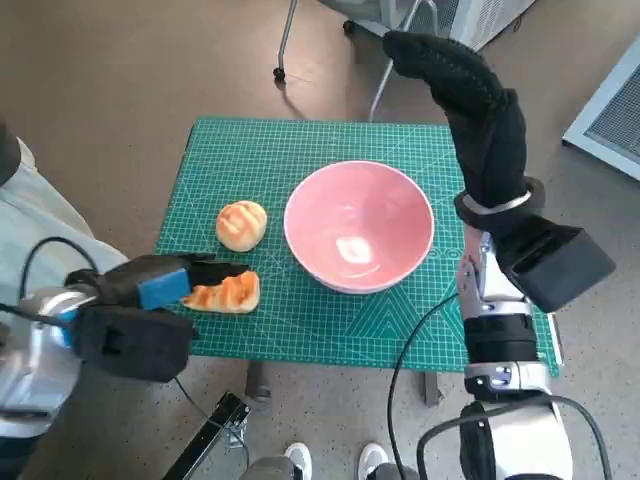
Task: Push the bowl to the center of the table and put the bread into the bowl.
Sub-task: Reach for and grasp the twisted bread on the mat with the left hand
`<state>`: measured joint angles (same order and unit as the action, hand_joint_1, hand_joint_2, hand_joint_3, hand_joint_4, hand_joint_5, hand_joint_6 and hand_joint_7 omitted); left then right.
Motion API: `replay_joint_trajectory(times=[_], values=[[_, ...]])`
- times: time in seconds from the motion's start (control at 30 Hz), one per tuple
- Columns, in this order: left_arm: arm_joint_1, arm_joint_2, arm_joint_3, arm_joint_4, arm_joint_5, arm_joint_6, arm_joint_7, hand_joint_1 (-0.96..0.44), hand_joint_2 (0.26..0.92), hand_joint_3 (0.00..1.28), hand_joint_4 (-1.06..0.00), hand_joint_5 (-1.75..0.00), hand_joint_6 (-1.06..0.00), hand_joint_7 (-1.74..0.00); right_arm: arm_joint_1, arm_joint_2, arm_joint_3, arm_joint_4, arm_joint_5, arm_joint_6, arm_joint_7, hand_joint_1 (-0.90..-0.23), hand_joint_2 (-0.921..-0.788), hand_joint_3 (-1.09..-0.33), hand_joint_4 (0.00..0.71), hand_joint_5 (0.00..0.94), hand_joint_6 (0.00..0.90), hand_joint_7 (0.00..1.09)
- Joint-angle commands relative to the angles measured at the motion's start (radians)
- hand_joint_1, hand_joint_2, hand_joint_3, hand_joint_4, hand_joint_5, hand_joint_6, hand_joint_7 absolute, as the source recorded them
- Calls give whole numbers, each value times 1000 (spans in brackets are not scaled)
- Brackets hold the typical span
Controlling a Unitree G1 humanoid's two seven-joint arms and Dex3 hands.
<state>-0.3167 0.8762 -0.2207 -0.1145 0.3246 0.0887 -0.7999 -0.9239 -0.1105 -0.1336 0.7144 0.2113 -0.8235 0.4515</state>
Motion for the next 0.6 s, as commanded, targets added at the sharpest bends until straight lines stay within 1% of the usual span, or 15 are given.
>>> replay_joint_trajectory(times=[0.03, 0.13, 0.27, 0.4, 0.5, 0.57, 0.6], values=[[-26, -34, -30, 68, 49, -40, 37, -180, 828, 6, -284, -26, -368, -31, 28, 1, 2, -5, 17, 15, 10, -658, -921, -788, 260, 5, -1, 798], [-31, -55, -46, 118, 79, -72, 71, -189, 840, 10, -303, -30, -379, -36, 30, 0, 4, -7, 22, 15, 13, -658, -921, -787, 262, 6, -1, 799], [-41, -78, -71, 192, 125, -123, 121, -195, 872, 22, -349, -45, -411, -53, 33, 0, 7, -11, 26, 15, 15, -658, -921, -787, 263, 6, -1, 800], [-52, -91, -87, 252, 166, -163, 164, -146, 909, 52, -423, -70, -464, -83, 37, 0, 9, -16, 27, 16, 15, -658, -921, -787, 262, 6, -1, 800], [-61, -97, -94, 286, 188, -189, 193, -111, 916, 98, -483, -94, -512, -114, 40, 0, 10, -20, 26, 17, 13, -658, -921, -788, 262, 6, -1, 800], [-67, -101, -97, 306, 199, -204, 211, -85, 918, 137, -543, -129, -552, -173, 43, 0, 10, -23, 28, 18, 13, -660, -921, -788, 262, 6, -1, 801], [-69, -102, -97, 315, 203, -211, 220, -71, 919, 161, -573, -170, -535, -289, 45, 1, 11, -25, 28, 19, 13, -661, -921, -788, 262, 6, -1, 801]])
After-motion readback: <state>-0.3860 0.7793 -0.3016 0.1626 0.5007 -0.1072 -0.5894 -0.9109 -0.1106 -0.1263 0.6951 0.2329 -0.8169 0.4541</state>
